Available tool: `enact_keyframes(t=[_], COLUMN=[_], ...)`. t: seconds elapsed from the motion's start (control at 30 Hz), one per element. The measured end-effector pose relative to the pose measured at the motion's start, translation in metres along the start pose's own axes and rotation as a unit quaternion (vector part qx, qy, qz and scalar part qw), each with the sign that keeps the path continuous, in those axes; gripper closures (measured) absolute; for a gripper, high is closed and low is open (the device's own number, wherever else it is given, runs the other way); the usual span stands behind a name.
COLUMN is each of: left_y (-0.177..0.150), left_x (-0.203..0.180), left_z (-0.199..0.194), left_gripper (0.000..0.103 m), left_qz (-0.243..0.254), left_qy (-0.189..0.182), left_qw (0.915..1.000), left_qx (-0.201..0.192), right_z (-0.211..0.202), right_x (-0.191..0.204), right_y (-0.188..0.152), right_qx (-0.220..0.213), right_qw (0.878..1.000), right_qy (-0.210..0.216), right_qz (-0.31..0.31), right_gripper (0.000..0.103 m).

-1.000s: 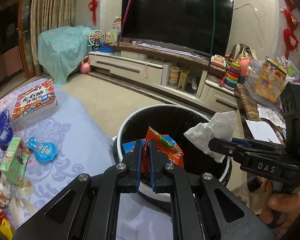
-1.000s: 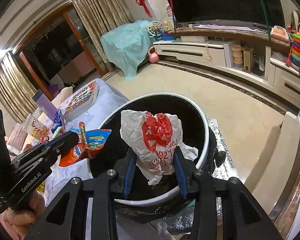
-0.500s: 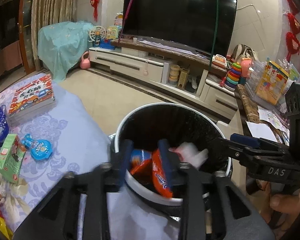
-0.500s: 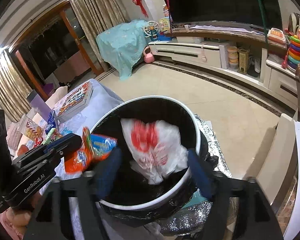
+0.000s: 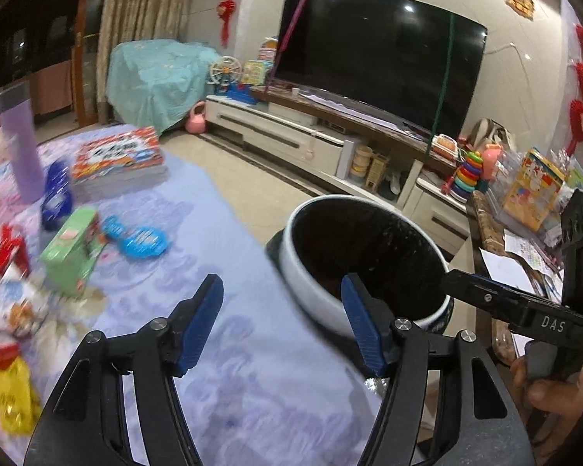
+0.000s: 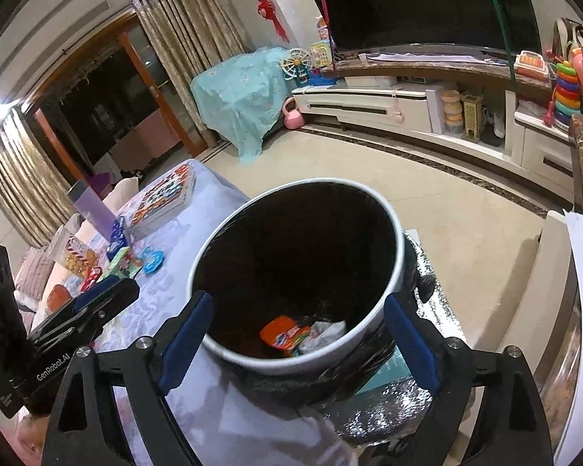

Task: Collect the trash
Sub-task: 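Open both tools to drop the wrapper and bag into the bin, then move both open tools back over the table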

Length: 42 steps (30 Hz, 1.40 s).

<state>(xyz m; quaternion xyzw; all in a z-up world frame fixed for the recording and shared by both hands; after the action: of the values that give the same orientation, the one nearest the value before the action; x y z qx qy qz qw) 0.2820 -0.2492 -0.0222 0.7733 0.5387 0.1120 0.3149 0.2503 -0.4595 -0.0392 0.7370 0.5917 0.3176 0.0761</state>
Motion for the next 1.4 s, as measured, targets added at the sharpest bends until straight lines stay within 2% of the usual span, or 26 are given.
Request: enact_keyframes(t=[0.23,0.6,0.93,1.4], left_y=[-0.037,-0.091,-0.135,-0.164], left_x=[0.037,0.098,0.157,0.235], left_z=[-0.025,-0.063,-0.103,-0.131], left_gripper=[0.036,0.036,0.036,0.035], left_qz=[-0.031,-0.095,-0.157,-0.22], left_qy=[0.025,0.051,0.076,0.128], left_qw=[0.9992,0.9941,0.9846,0.967], left_qx=[-0.005,-0.004,-0.015,-0.016], right_z=[0.0,0.013,0.028,0.058], right_x=[0.028,0.082,0.125,0.203], right_y=[-0.025,-0.055,-0.087,-0.117], right_qx=[-0.006,0.011,0.04,0.083], right_qw=[1.0,0.997,0.993,0.98], right_qy=[0.025,0.066,0.098,0.128], right_qz=[-0.009,-0.039,-0.059,-0.129], right_gripper=[0.008,0.008,0.008,0.008])
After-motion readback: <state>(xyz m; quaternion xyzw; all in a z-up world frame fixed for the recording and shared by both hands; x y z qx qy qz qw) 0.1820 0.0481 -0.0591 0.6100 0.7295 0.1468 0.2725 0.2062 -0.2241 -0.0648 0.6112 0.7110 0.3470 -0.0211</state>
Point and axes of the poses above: each gripper's, at about its wrist camera, not at the fingertips, and z roughly the way its jaws point, x to its left, y to its top, the point moved 3 cm from there along z, roughly the way its jaws point, and after that the axes turned 14 degrees about x, right-handed, at the moved point
